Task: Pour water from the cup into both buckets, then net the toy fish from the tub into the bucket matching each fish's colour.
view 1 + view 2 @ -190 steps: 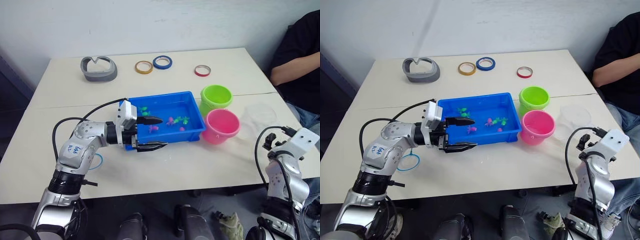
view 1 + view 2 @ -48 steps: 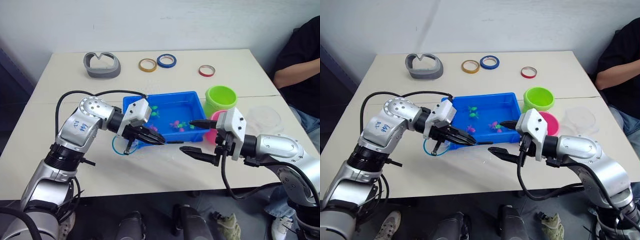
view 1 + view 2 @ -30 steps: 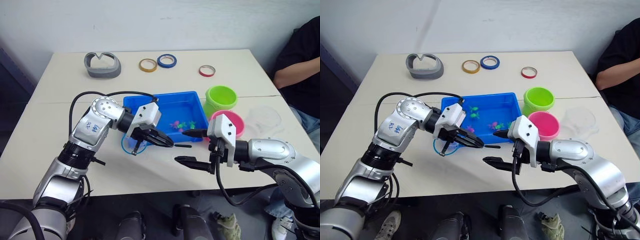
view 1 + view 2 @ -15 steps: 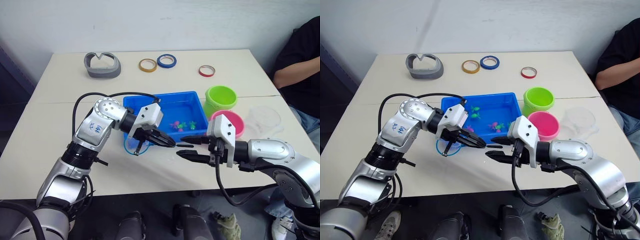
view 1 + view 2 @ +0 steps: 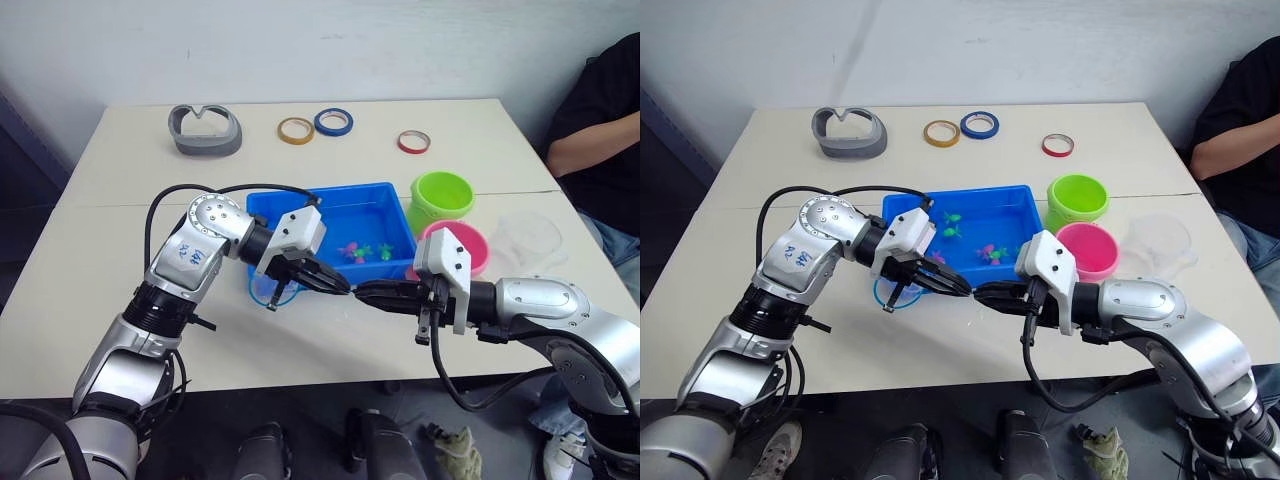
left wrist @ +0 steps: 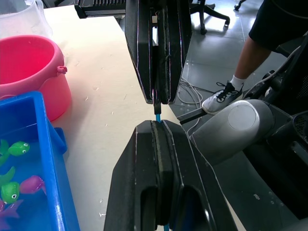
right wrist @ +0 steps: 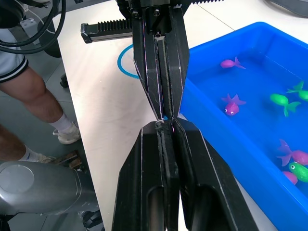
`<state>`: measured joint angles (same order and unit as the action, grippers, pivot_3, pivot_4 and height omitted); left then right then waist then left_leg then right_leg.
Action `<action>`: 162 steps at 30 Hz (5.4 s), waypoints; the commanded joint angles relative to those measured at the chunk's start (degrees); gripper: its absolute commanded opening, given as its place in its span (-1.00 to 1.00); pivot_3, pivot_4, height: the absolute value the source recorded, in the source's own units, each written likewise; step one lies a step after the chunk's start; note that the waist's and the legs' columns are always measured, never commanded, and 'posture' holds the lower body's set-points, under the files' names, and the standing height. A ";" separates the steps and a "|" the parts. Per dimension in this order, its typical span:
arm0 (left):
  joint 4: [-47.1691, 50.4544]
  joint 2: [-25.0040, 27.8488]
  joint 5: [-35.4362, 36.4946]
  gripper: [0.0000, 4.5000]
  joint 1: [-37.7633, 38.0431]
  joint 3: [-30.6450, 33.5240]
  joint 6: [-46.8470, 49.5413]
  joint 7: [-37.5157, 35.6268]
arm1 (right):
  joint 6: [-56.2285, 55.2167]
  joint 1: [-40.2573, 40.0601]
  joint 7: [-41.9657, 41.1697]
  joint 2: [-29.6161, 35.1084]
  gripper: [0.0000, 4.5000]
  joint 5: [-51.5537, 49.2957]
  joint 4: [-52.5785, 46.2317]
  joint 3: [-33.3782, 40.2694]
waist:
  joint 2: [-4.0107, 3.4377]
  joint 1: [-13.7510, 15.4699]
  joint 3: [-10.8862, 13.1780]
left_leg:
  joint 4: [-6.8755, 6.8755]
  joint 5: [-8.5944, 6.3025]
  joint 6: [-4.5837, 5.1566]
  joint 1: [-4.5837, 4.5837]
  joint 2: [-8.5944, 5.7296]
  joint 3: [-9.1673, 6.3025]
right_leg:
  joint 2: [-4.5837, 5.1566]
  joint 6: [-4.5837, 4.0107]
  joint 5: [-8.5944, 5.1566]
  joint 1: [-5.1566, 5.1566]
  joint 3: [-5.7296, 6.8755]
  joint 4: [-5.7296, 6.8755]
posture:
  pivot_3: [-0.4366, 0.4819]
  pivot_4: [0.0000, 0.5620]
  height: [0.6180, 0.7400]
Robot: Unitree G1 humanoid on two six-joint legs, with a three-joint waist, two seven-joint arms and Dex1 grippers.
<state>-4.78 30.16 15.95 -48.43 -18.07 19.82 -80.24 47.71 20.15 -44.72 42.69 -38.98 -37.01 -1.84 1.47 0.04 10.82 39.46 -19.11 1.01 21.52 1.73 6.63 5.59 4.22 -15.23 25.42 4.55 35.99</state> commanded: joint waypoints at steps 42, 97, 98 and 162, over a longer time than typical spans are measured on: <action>-6.89 18.82 5.49 0.32 -2.10 15.68 12.32 -1.55 | -20.05 4.64 1.33 9.85 -1.00 22.20 13.46 4.12 | 0.00 -0.22 0.01 | 0.27 -0.08 0.12 0.14 0.00 0.06 | -0.03 0.09 0.05 0.02 -0.03 0.02 | -0.05 -0.47 0.56; 3.22 20.38 7.93 0.32 3.87 15.73 18.74 1.24 | -44.34 0.40 -8.15 10.07 -1.00 43.76 21.09 -2.63 | 0.00 -0.20 0.01 | 0.56 -0.08 0.11 0.13 0.00 0.11 | -0.04 0.08 0.04 0.04 -0.12 0.30 | -0.05 -0.47 0.56; 3.36 20.43 8.01 0.32 3.95 15.87 18.88 1.34 | -44.11 0.63 -8.79 10.04 -1.00 43.27 21.04 -2.67 | 0.00 -0.20 0.01 | 0.56 -0.08 0.11 0.13 0.00 0.11 | -0.05 0.08 0.05 0.04 -0.12 0.30 | -0.05 -0.47 0.56; 4.17 28.36 9.53 0.32 12.50 21.03 17.77 5.57 | -28.66 8.72 -14.64 -0.90 -1.00 38.17 24.62 -9.03 | -0.01 -0.29 0.01 | 0.58 -0.10 0.04 0.06 0.03 0.10 | 0.06 0.00 0.00 0.05 -0.13 0.45 | -0.05 -0.47 0.56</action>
<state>-1.52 57.73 24.67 -35.37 1.29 37.74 -74.62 16.64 29.08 -58.30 42.21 1.41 -9.59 -11.02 1.46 -0.26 10.83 40.04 -19.21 1.05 21.58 1.76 6.73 5.65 4.22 -15.23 25.47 4.42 36.45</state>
